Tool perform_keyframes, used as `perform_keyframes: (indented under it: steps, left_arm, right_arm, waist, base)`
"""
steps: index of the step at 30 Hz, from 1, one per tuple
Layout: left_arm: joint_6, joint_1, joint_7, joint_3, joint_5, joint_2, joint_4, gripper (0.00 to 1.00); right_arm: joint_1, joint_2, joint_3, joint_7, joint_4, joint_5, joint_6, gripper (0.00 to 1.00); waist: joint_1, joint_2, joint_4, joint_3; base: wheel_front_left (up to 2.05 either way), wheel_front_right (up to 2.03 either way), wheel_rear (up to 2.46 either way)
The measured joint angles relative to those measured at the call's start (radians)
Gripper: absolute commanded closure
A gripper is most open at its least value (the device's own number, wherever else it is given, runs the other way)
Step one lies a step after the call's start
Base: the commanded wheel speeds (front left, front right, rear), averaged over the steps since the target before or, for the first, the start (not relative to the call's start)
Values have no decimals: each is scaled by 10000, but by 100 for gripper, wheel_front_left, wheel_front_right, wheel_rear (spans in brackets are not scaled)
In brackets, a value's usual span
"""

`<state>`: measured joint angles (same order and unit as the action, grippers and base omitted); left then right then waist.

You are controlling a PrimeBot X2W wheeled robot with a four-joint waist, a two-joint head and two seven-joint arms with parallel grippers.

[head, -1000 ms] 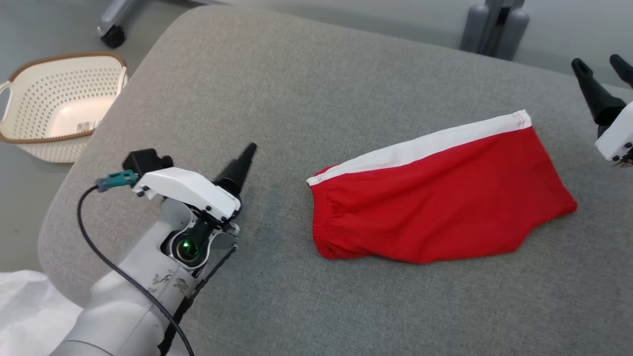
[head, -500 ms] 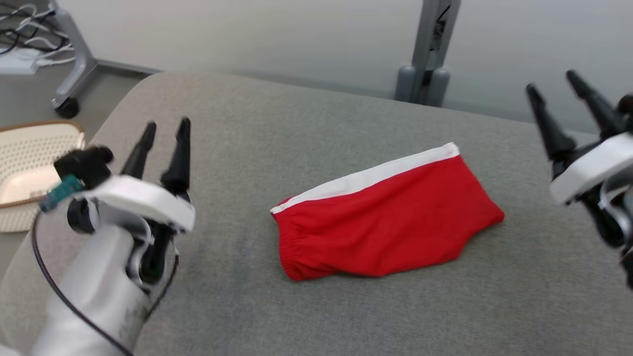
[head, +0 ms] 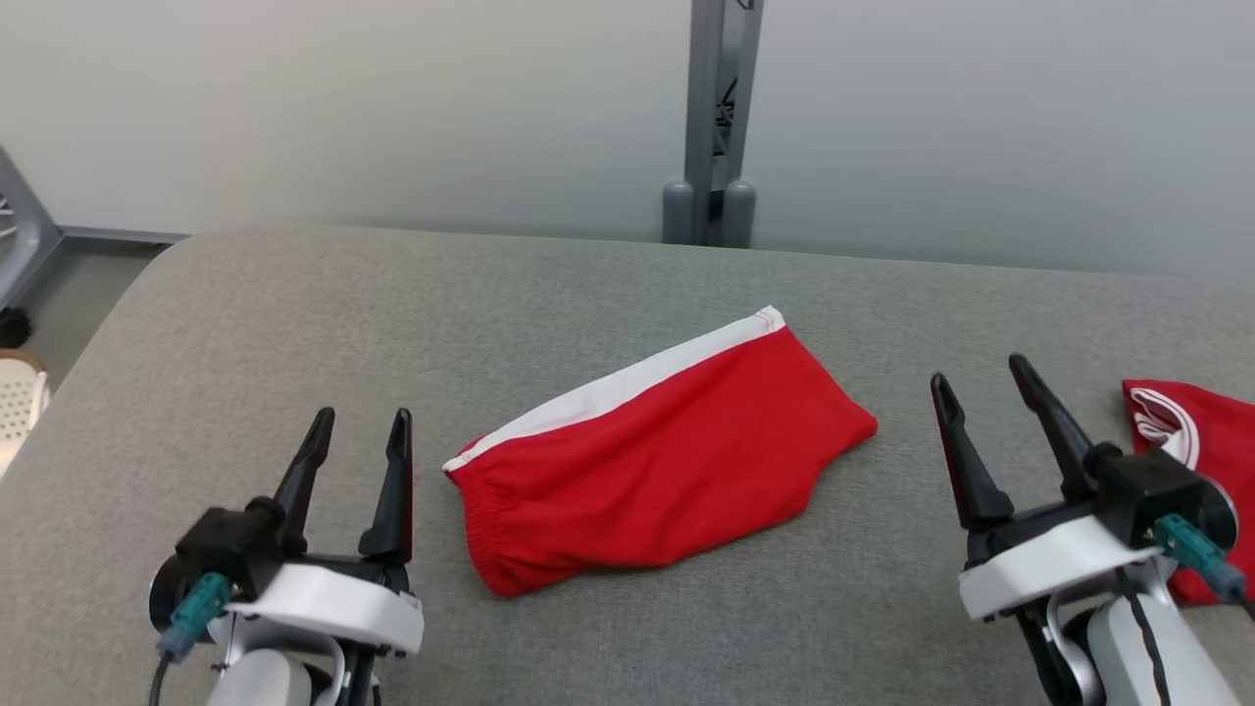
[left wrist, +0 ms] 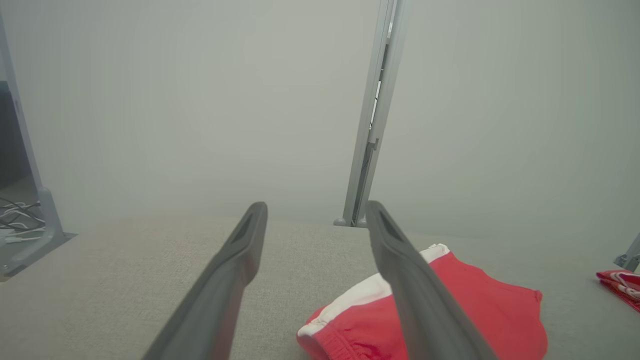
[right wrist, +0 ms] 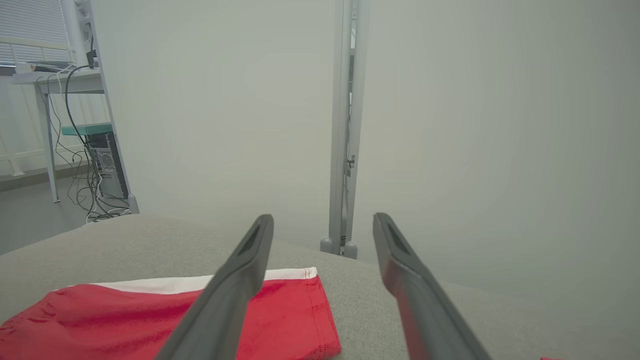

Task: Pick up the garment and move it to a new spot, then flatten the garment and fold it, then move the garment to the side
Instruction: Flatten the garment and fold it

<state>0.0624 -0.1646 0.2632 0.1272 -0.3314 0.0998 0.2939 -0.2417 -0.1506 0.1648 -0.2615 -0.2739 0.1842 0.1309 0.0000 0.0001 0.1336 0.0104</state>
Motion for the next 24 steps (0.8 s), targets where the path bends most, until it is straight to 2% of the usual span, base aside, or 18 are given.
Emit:
perform_keyframes:
  steps: [4,9,15,21,24]
  left_arm:
    - [174,610,0,-602,681,-349,-443,0]
    - [380,1250,0,-790,1501,-485,-779,0]
    - [437,1605,0,-694,865,-506,-535,0]
    - [520,1590,0,-380,725,-506,-391,0]
    - [506,1546,0,-368,453,-497,-370,0]
  right_arm:
    - [493,531,-479,0,-21,-13,0,0]
    - [1010,853,-780,0,-485,224,0,0]
    - [1087,913,-1348,0,-1112,313,-4,0]
    - [1077,970,-1281,0,-1381,401,-4,0]
    - [960,974,-936,0,-1946,562,-4,0]
  waist:
    - [-1,0,-283,36]
    - [-1,0,-488,103]
    - [0,0,-563,140]
    - [-1,0,-485,110]
    - [0,0,-390,65]
  base:
    - [0,0,0]
    - [0,0,0]
    - [0,0,0]
    - [0,0,0]
    - [0,0,0]
